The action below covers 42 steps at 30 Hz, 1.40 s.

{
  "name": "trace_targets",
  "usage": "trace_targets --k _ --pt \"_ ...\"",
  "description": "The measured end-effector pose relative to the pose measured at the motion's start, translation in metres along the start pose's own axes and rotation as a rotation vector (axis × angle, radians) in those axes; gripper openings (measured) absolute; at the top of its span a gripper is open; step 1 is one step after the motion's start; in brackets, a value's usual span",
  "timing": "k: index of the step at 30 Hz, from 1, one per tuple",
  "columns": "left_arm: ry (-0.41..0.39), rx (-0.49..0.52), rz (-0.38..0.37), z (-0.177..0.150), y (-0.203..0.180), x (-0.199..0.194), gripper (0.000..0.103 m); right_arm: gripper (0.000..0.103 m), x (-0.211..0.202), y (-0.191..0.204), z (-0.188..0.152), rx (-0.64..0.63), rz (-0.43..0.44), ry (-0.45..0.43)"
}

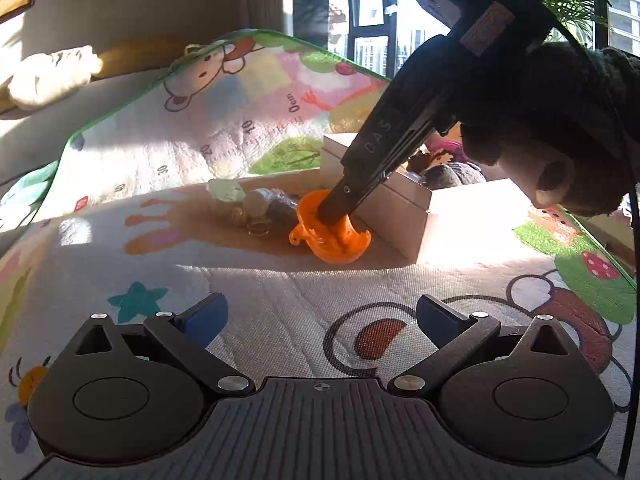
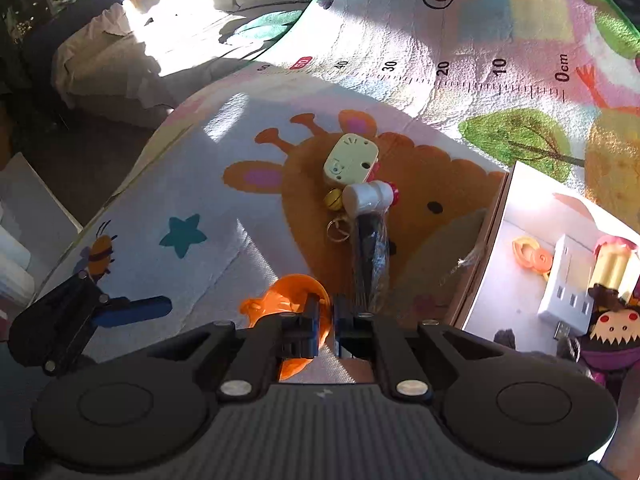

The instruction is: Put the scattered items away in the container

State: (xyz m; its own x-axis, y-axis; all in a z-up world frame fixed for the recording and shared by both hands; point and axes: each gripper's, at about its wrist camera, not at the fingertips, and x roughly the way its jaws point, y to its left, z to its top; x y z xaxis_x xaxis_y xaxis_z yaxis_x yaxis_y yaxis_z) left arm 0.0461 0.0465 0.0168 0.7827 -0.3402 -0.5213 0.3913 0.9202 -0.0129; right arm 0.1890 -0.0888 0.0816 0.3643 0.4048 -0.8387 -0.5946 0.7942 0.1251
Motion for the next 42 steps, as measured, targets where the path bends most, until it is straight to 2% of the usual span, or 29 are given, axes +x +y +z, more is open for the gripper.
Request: trace_targets --k 3,6,9,12,13,15,17,19,23,26,27,28,29,32,33,34,36,37,42 --pt "0.017 0.012 -0.011 -0.002 -0.006 -0.003 0.103 0.006 -0.015 0.002 -0.025 0.018 0.067 0.012" --pt "0.03 0.05 -0.063 -0.006 -0.014 -0.014 0.103 0.006 -0.036 0.008 -0.057 -0.001 0.097 -0.003" --pt "0.035 0.092 -0.09 -0.008 -0.021 -0.017 0.103 0.007 -0.055 0.008 -0.087 0.0 0.079 -0.019" --pt "0.03 0.097 -0.054 -0.002 -0.021 -0.008 0.103 0.011 -0.071 -0.002 -0.116 0.038 0.034 -0.054" --pt "0.024 0.088 -0.046 0.004 -0.018 -0.001 0.103 0.014 -0.076 -0.006 -0.126 0.054 0.017 -0.069" --pt "0.02 0.071 -0.034 0.014 -0.014 0.011 0.103 0.041 -0.086 -0.012 -0.142 0.076 -0.038 -0.118" --pt "0.016 0.047 0.007 0.029 -0.01 0.03 0.103 0.051 -0.095 -0.017 -0.158 0.103 -0.077 -0.179" --pt "0.022 0.0 0.049 0.043 -0.007 0.05 0.103 0.052 -0.102 -0.024 -0.173 0.148 -0.088 -0.223" --pt "0.06 -0.115 0.054 0.065 -0.001 0.091 0.102 0.054 -0.105 -0.032 -0.204 0.23 -0.109 -0.3" --pt "0.084 -0.166 0.115 0.072 0.004 0.117 0.101 0.054 -0.103 -0.039 -0.219 0.278 -0.104 -0.323" --pt "0.094 -0.185 0.137 0.072 0.006 0.125 0.095 0.054 -0.101 -0.041 -0.223 0.291 -0.105 -0.328" --pt "0.104 -0.203 0.151 0.072 0.009 0.132 0.075 0.055 -0.1 -0.043 -0.225 0.302 -0.104 -0.333" --pt "0.115 -0.213 0.154 0.072 0.011 0.136 0.065 0.056 -0.098 -0.044 -0.229 0.32 -0.103 -0.343" --pt "0.113 -0.199 0.156 0.07 0.014 0.141 0.061 0.057 -0.09 -0.051 -0.238 0.376 -0.084 -0.355" --pt "0.113 -0.181 0.148 0.069 0.013 0.139 0.053 0.058 -0.086 -0.054 -0.24 0.392 -0.082 -0.352" --pt "0.115 -0.153 0.141 0.069 0.01 0.135 0.041 0.059 -0.085 -0.054 -0.242 0.391 -0.078 -0.371" --pt "0.132 -0.106 0.124 0.066 0.005 0.124 0.029 0.064 -0.085 -0.052 -0.244 0.375 -0.071 -0.385" --pt "0.14 -0.088 0.1 0.063 0.003 0.115 0.025 0.065 -0.084 -0.051 -0.244 0.368 -0.072 -0.387" --pt "0.167 -0.014 0.016 0.041 -0.012 0.061 0.024 0.07 -0.082 -0.046 -0.245 0.339 -0.082 -0.399"
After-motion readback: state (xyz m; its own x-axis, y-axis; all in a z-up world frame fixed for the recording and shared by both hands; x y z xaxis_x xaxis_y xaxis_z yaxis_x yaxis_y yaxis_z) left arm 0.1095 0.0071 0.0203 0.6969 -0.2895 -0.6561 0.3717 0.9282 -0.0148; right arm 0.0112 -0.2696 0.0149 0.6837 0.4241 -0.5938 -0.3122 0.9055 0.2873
